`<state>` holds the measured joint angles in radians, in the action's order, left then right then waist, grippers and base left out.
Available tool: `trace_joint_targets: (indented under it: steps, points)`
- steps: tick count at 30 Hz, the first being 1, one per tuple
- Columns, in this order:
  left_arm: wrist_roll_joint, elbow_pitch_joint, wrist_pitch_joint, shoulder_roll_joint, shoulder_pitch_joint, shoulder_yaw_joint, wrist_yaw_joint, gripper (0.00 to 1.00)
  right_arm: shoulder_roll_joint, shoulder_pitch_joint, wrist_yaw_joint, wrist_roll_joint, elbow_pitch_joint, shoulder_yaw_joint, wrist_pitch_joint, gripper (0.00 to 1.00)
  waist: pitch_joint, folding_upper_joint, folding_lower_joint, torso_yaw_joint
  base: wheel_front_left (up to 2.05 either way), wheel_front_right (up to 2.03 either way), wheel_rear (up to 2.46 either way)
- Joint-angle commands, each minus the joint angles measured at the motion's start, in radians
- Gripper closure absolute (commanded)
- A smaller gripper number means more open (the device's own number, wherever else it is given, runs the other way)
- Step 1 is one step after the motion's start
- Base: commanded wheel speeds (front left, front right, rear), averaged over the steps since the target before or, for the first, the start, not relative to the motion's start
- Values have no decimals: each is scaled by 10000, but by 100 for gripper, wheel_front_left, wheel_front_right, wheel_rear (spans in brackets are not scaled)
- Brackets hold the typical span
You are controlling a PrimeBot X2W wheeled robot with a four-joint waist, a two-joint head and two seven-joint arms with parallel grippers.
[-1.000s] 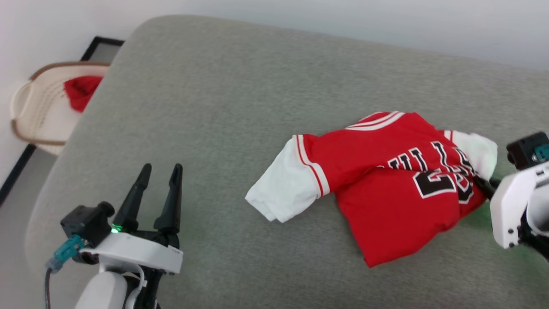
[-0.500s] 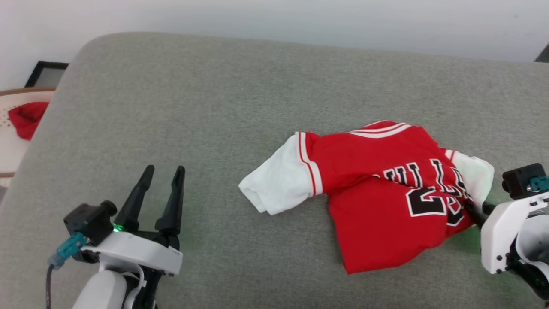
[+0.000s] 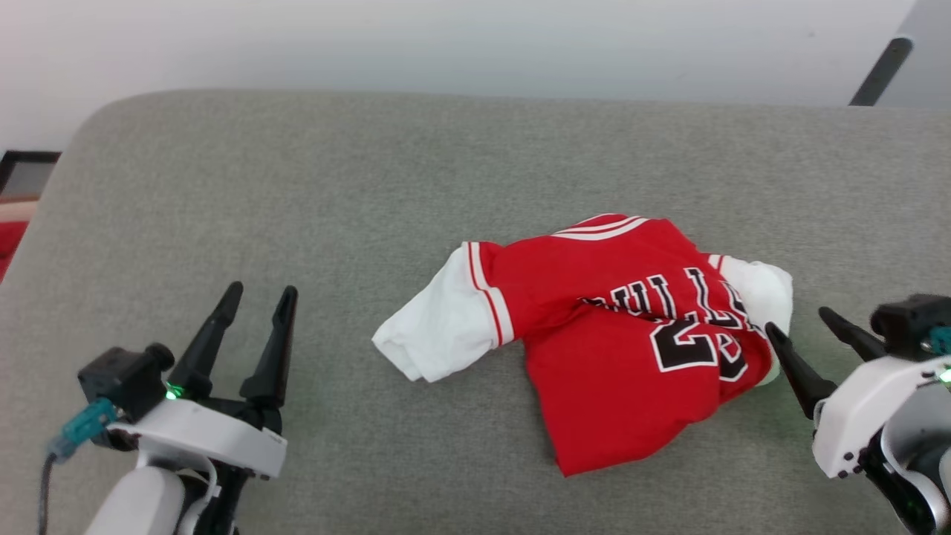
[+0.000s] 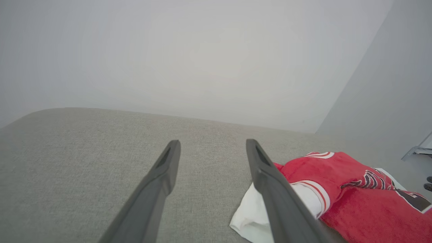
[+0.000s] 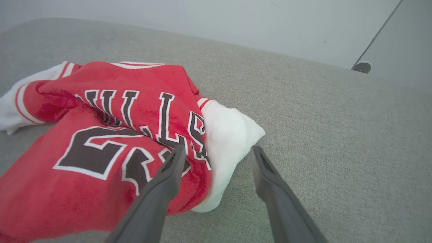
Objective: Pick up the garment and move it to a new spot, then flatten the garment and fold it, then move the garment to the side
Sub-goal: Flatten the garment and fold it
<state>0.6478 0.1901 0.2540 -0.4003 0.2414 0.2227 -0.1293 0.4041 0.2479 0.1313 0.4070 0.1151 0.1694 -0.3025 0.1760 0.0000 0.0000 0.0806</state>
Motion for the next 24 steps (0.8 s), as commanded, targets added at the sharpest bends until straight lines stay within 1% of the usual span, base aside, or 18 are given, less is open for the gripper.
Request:
trace_joint_targets:
  steps: [1,7,12,18,21,24]
  points:
    - [86,-70,-60,-102,-35,34,-22,0,-62,-194,-10,-102,-101,-143,145,0,-146,0,0,-174,0,0,0]
    - [442,-566,-710,-683,185,56,-13,0,-755,-958,-10,-583,-838,-779,1010,0,-235,0,0,-606,0,0,0]
    - [538,-978,-1103,-958,170,-64,169,0,-1177,-1207,-10,-840,-1078,-972,1449,0,-199,0,0,-997,0,0,0]
    - [575,-1308,-1078,-1074,-57,-205,326,0,-1191,-1009,-10,-940,-1093,-978,1534,0,-60,0,0,-1268,0,0,0]
    - [492,-1367,-818,-1055,-214,-271,384,0,-1087,-777,-10,-872,-1012,-1029,1407,0,56,0,0,-1278,0,0,0]
    - [374,-1402,-509,-980,-302,-309,387,0,-960,-416,-10,-716,-838,-1026,1003,0,262,0,0,-1186,0,0,0]
